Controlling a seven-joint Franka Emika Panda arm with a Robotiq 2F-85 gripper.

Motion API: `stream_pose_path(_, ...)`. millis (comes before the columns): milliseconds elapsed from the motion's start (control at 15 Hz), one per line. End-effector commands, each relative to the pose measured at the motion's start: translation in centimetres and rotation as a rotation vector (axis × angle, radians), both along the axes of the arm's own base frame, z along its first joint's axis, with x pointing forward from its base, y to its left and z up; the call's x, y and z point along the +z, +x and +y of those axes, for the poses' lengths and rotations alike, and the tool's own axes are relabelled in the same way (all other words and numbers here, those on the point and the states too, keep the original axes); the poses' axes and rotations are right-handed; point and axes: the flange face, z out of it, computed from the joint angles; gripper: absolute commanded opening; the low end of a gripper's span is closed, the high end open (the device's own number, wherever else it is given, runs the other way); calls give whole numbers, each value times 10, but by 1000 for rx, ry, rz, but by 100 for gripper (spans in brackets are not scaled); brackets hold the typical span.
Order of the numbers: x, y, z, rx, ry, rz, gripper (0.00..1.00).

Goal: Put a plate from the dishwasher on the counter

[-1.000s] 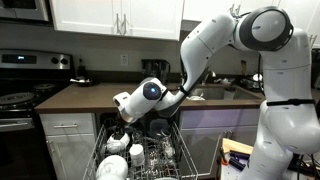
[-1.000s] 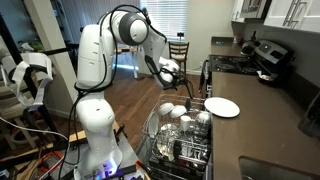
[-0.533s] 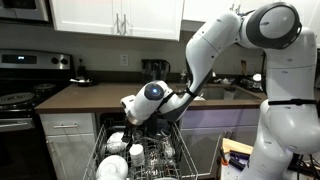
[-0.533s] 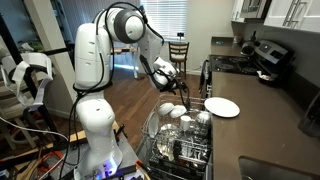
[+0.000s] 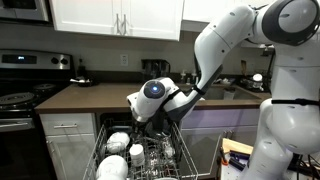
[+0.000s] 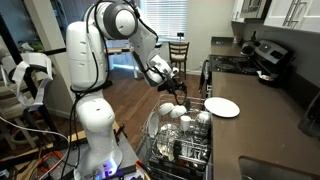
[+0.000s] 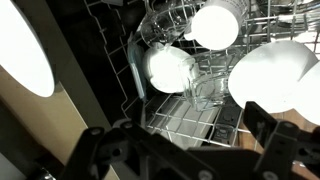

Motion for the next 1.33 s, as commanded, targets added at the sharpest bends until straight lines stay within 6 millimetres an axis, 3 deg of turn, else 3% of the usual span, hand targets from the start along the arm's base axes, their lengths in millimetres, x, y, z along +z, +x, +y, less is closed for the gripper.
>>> stream_pose_path(0, 17, -15, -5, -20, -10, -18, 100)
stream_pose_path(733, 40, -41, -40, -20, 83, -74, 100)
stream_pose_path(800, 43, -42, -42, -11, 37, -89, 100)
stream_pose_path(867, 34, -32, -36, -13, 55, -58, 100)
stream_pose_path(1267, 41, -29, -43, -35, 99, -85, 100)
